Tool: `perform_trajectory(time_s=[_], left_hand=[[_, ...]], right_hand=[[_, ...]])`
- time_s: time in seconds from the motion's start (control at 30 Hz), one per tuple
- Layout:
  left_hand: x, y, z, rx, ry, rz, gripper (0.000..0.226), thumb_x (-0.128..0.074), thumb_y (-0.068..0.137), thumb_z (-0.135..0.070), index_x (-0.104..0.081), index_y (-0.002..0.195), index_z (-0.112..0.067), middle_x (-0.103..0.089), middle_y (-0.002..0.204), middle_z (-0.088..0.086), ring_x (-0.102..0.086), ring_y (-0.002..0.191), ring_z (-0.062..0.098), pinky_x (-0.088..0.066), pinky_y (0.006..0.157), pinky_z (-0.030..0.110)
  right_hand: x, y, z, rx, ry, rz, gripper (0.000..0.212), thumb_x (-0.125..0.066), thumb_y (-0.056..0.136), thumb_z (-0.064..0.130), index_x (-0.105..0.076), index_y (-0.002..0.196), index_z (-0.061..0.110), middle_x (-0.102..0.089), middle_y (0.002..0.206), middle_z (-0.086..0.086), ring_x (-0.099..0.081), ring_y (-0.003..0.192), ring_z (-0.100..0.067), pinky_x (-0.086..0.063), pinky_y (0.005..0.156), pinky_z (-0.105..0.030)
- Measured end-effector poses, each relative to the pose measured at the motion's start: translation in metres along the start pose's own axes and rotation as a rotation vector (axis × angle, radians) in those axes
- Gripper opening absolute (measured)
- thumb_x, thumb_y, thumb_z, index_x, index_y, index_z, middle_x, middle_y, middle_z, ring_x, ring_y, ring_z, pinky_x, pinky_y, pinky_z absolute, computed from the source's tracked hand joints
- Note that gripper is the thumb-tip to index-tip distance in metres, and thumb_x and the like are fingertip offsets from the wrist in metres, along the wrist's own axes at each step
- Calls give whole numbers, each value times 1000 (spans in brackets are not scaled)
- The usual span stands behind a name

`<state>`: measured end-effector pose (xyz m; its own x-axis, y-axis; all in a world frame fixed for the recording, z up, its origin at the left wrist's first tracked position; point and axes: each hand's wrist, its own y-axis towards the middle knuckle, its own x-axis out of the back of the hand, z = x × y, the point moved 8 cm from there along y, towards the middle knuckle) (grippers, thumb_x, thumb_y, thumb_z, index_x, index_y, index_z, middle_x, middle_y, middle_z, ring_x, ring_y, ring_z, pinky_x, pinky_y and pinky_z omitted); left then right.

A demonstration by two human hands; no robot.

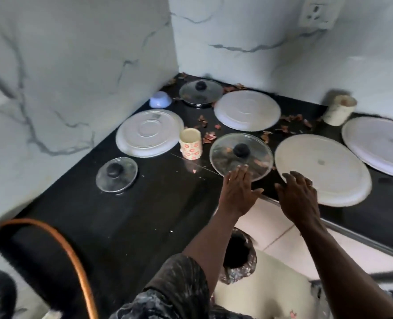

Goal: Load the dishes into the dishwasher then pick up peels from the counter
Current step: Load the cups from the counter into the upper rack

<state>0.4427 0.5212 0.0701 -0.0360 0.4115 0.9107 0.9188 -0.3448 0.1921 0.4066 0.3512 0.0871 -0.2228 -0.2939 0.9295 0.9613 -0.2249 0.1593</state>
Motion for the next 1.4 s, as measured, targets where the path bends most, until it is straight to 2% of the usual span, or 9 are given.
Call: perform_trajectory(time_s=[0.1,0.27,0.4,0.63,0.83,0.97,1.03,1.13,1.4], left_hand=[[14,1,28,73,4,-78,66,-57,92,-54,-48,139,-9,-46,151,10,-36,143,28,-31,116,47],[41,8,61,205,-1,-118,59,-59,92,-52,-48,140,-18,-44,153,4,-30,147,25,-23,121,47],[65,22,75,325,40,-116,60,-58,94,-50,-45,144,-18,-37,159,3,-24,150,24,-17,122,45],[87,57,98,492,168,-71,71,-61,91,-52,-37,148,-18,-28,163,8,-20,151,30,-19,122,50],[96,91,121,565,175,-53,78,-63,90,-48,-28,153,-18,-18,166,8,-13,152,32,-15,123,48],[93,109,146,630,162,7,82,-61,92,-50,-21,157,-20,-9,168,10,-9,153,34,-13,123,52],[89,116,156,637,162,38,80,-60,92,-52,-25,156,-19,-15,166,10,-13,152,34,-16,121,52],[84,120,164,584,189,30,66,-61,92,-51,-41,146,-18,-34,157,7,-27,144,31,-28,112,51],[73,130,176,503,310,47,50,-65,89,-47,-51,131,-23,-45,138,5,-40,126,28,-41,100,48]], right_hand=[[-11,26,30,111,28,32,40,-63,95,28,-58,130,11,-54,138,-17,-50,123,-44,-46,97,-54],[-23,66,65,227,88,67,36,-62,95,29,-59,125,11,-54,135,-16,-52,119,-45,-46,96,-53],[-24,92,80,290,98,91,41,-68,91,27,-59,127,10,-55,136,-16,-52,122,-44,-45,99,-52],[-16,127,80,420,68,135,41,-64,94,34,-57,130,16,-50,142,-10,-44,130,-36,-42,102,-49],[-13,148,47,383,103,105,49,-78,81,31,-59,123,15,-57,131,-12,-54,121,-38,-46,96,-50],[-12,164,24,307,109,76,42,-71,87,30,-59,124,15,-56,134,-11,-54,121,-37,-48,93,-49],[-11,172,18,324,108,42,40,-68,87,27,-62,124,14,-58,130,-10,-56,118,-37,-50,90,-49],[-12,180,13,285,105,26,36,-68,86,23,-66,121,15,-60,123,-11,-58,113,-39,-50,87,-48],[-32,194,19,152,83,62,36,-65,92,29,-61,125,17,-52,133,-7,-49,126,-34,-45,98,-49]])
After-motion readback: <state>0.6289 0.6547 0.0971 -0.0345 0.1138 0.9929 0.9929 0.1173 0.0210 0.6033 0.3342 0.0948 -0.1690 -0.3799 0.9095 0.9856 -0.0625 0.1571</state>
